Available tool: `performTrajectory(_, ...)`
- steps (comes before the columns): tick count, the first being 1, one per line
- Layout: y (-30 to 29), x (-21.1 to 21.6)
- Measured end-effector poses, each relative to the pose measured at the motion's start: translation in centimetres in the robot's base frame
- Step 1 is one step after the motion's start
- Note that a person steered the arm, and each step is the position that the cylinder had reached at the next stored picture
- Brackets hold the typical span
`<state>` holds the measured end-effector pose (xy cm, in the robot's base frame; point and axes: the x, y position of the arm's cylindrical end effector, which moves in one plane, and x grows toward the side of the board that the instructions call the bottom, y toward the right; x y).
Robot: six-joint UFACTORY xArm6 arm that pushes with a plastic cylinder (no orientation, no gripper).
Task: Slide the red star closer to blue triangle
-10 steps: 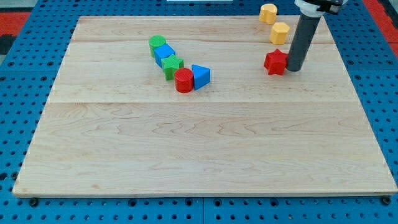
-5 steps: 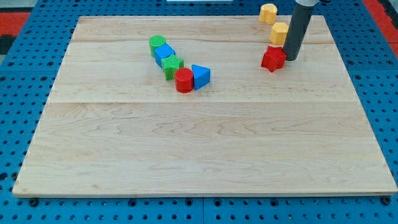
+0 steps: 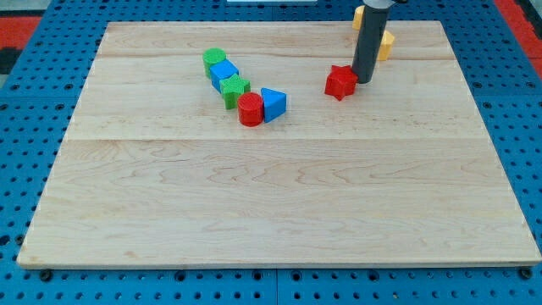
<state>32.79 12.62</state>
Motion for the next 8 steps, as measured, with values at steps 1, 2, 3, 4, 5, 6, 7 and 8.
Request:
performTrajectory(1, -1.1, 0.0)
performTrajectory(2, -2.4, 0.0)
performTrajectory(3, -3.6, 0.0)
performTrajectory(4, -4.6, 0.0)
performTrajectory(5, -5.2, 0.0)
performTrajectory(6, -5.7, 0.0)
performTrajectory(7, -6.3, 0.0)
performTrajectory(8, -6.6, 0.0)
